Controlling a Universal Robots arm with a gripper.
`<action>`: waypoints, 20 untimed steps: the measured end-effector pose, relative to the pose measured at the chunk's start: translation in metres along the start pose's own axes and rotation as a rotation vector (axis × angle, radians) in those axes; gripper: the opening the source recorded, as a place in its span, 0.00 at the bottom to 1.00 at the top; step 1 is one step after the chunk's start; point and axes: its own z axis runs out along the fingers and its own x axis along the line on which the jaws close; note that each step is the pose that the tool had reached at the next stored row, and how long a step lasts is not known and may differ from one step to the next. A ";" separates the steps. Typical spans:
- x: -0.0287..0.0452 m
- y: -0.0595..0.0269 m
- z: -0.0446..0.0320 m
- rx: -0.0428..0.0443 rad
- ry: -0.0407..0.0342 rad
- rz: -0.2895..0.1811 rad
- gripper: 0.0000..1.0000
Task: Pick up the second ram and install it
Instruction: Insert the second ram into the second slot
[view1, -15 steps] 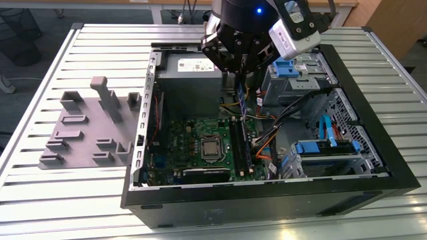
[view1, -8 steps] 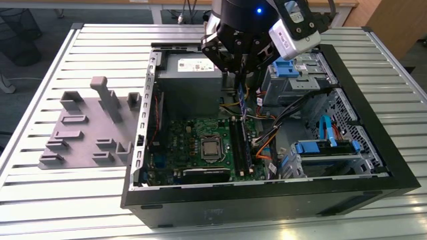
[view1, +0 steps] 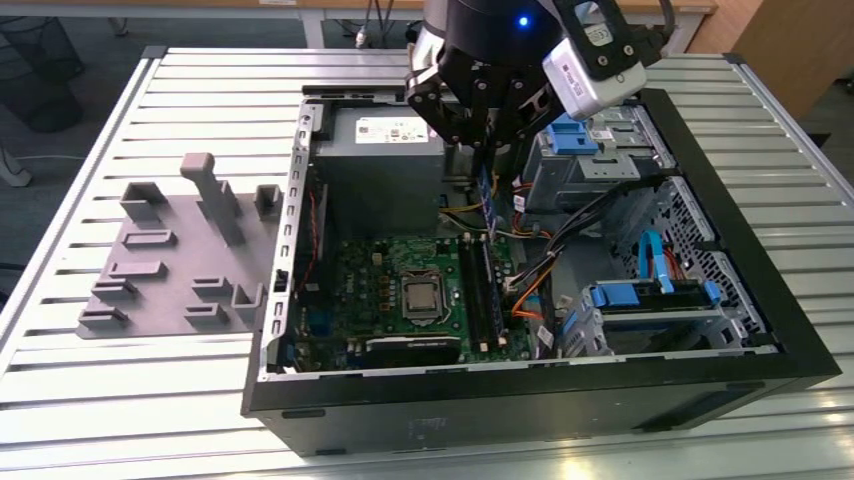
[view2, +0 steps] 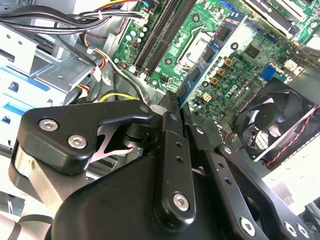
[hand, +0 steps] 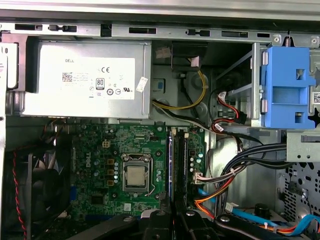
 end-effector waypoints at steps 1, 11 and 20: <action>0.0000 0.0000 0.0000 0.0000 0.0000 0.000 0.14; -0.0011 -0.0001 0.0079 0.0001 0.0008 0.000 0.14; -0.0061 -0.0002 0.0107 -0.0002 0.0031 0.000 0.14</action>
